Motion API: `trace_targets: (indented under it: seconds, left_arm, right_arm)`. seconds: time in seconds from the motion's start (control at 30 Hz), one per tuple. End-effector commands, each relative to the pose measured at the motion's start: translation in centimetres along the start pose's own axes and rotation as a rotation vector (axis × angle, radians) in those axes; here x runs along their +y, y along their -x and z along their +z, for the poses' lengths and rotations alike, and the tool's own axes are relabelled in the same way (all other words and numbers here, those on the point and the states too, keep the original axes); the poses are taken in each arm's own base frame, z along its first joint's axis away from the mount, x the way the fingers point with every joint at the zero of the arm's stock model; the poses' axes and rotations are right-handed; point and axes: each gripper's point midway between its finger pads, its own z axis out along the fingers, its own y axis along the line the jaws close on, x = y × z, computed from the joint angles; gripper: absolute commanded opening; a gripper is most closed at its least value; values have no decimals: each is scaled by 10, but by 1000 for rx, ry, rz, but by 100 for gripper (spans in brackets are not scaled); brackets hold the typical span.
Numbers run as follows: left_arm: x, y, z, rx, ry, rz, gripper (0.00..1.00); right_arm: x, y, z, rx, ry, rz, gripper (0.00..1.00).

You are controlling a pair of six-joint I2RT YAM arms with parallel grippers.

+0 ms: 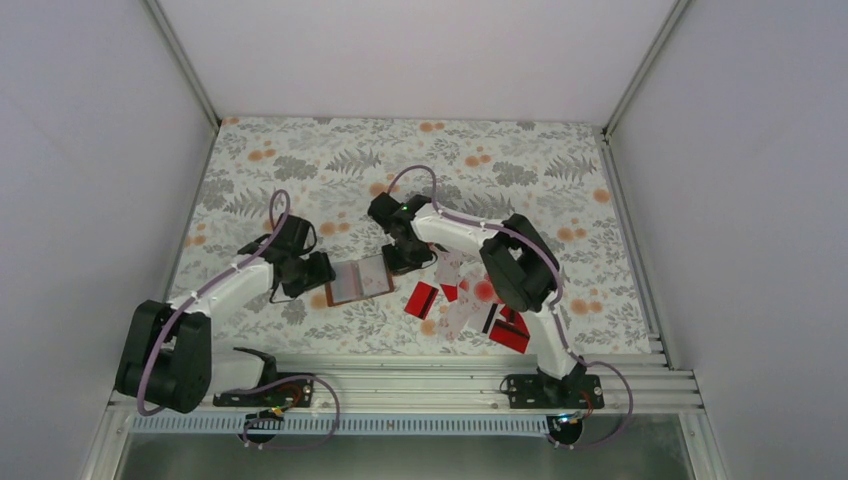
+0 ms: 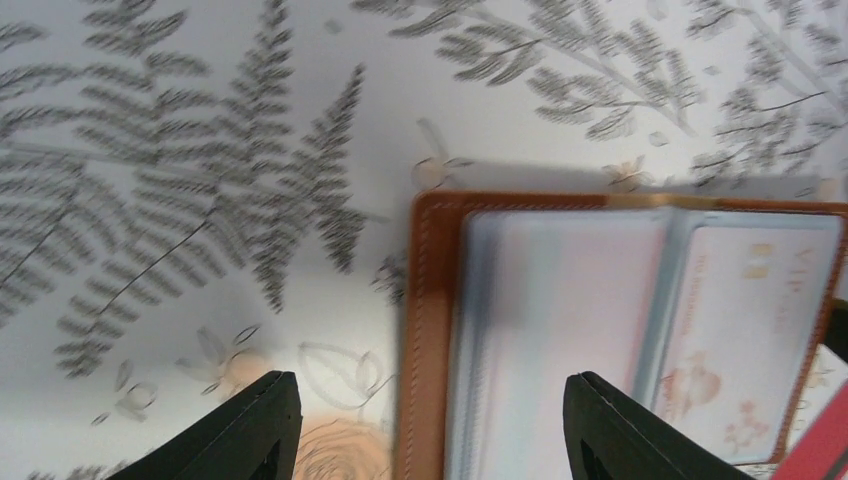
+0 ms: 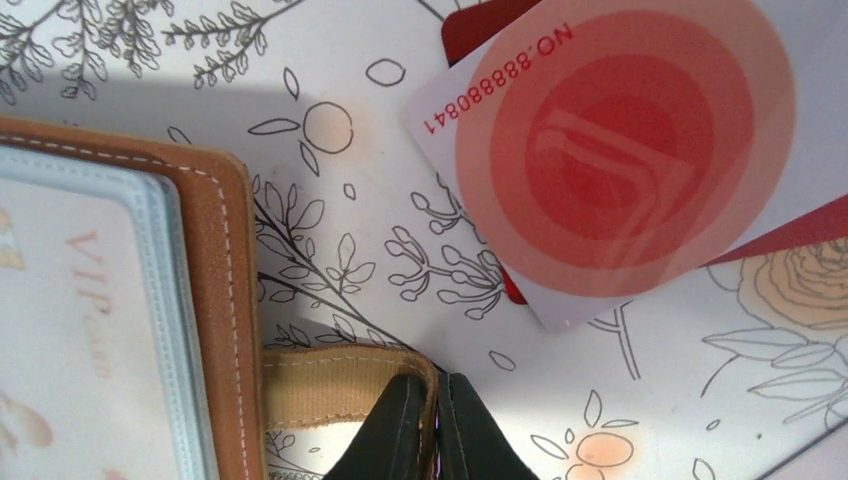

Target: Put the credit cards into the card holder

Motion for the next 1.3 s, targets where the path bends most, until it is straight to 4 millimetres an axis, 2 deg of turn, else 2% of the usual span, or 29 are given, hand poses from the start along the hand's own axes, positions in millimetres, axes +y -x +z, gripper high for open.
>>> trace_targets:
  seconds: [0.0,0.2,0.47,0.67,0.77,1.07,1.27]
  left_arm:
    - [-20,11,5,-37,-110,66,66]
    - [-26,14,14,-47,-143,100,66]
    - [-20,12,27,-39,-162,111,66]
    - [-19,10,28,-33,-171,110,66]
    - [-24,9,25,-31,-198,112,66]
    - [-49,20,-5,-71,-287,128,65]
    - [-62,25,-13,-75,-335,152,65]
  right_arm:
    - [-7,12,4,-40,46,-24,4]
    - [-3,12,8,-22,100,-54,4]
    - [5,11,9,-11,154,-75,4]
    - [5,8,13,3,159,-72,4]
    - [6,8,13,5,164,-71,4]
    - [11,9,16,15,185,-65,4]
    - [14,11,16,16,197,-65,4]
